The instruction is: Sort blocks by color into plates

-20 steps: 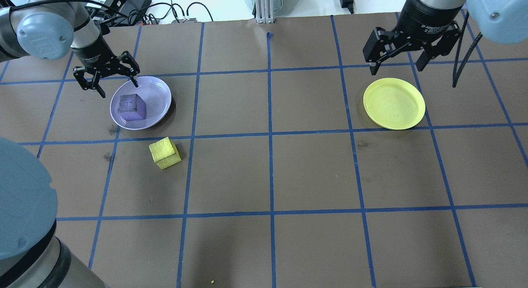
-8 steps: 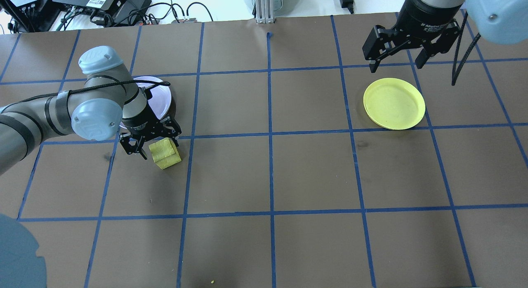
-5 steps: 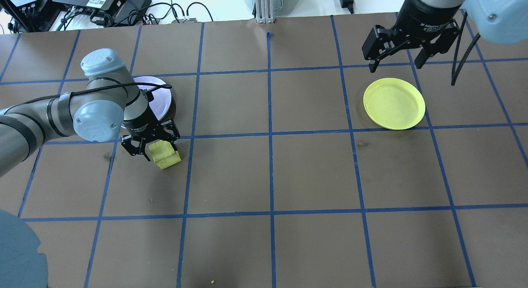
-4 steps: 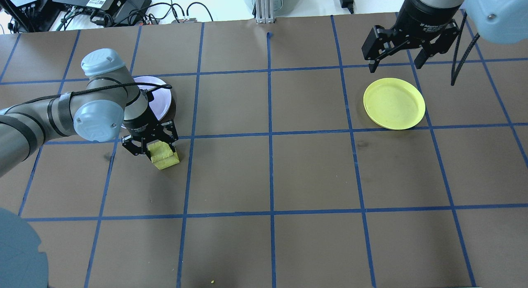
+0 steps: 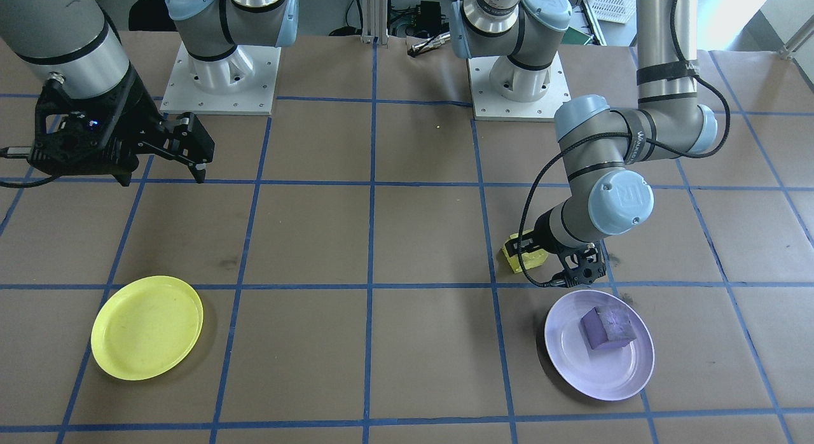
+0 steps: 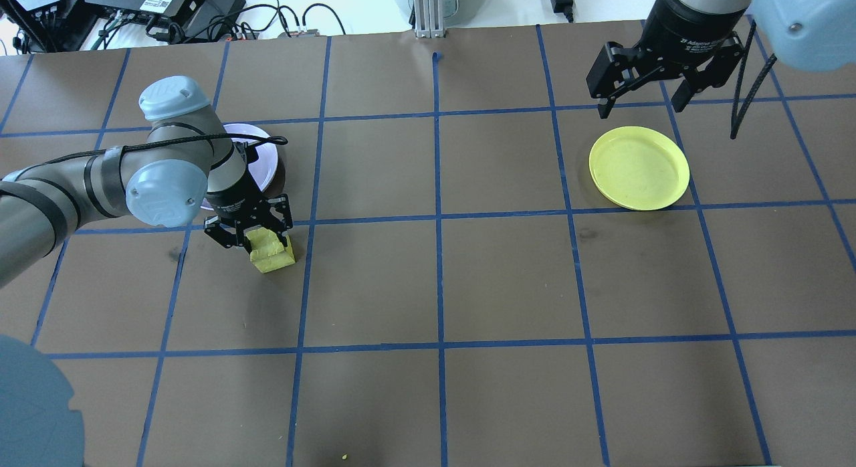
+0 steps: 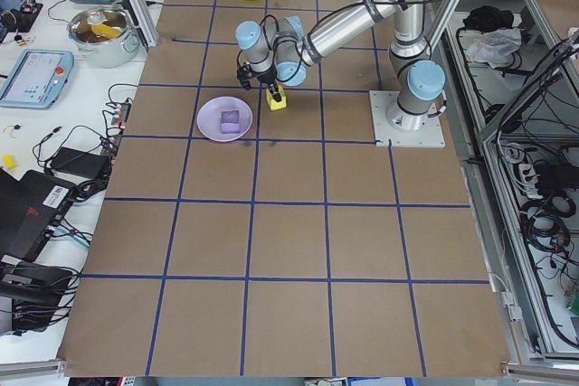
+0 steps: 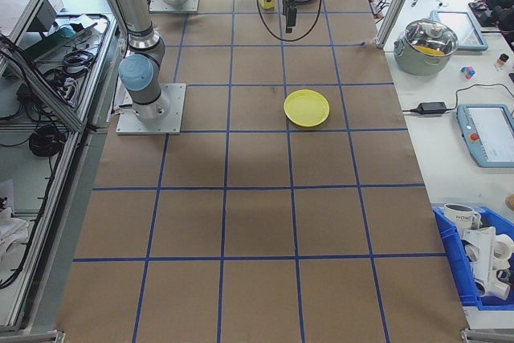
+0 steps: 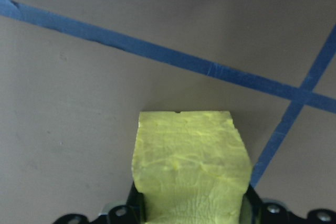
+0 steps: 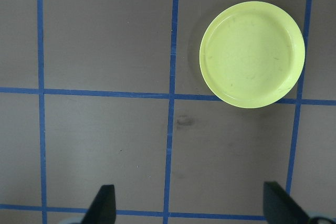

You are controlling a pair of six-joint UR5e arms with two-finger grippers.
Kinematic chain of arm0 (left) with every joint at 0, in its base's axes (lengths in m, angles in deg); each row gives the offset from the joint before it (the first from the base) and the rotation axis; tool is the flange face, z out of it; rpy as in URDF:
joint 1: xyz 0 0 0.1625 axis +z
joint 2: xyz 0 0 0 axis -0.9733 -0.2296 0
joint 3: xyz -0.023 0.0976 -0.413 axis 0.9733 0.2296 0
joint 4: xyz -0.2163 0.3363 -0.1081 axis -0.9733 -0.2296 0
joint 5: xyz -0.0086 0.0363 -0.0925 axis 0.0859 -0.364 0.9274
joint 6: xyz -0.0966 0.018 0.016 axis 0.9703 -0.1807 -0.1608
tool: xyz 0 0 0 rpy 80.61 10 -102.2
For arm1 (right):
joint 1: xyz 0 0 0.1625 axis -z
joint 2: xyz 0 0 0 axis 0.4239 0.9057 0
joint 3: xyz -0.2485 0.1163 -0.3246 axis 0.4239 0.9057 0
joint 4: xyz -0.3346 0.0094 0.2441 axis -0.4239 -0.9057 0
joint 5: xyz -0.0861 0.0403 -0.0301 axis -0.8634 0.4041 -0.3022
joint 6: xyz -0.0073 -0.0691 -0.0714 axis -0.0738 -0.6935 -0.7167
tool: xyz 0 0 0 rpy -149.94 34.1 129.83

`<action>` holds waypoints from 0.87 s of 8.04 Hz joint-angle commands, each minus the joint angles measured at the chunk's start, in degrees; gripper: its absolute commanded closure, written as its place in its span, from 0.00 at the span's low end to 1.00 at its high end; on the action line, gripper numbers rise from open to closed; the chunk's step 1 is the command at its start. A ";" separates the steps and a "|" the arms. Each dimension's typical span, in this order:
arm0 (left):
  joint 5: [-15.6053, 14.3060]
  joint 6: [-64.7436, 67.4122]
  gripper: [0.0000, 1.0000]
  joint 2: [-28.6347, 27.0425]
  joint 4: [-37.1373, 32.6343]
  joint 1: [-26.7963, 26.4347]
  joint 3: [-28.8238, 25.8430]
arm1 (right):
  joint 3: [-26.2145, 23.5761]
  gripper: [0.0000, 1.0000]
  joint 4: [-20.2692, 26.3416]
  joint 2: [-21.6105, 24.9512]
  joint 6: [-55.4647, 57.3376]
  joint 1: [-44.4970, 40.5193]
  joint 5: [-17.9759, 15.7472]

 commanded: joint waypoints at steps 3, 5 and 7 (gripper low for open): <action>2.00 -0.65 1.00 2.76 -2.10 -8.19 -4.05 | 0.00 0.00 0.00 -0.12 0.26 0.00 -0.18; 2.09 1.72 1.00 3.56 -4.21 -17.59 -7.30 | 0.00 0.00 -0.09 -0.12 1.05 0.00 -0.35; 2.53 12.06 1.00 2.34 -6.75 -25.60 -9.07 | 0.00 0.00 -0.18 -0.20 0.00 0.00 -0.35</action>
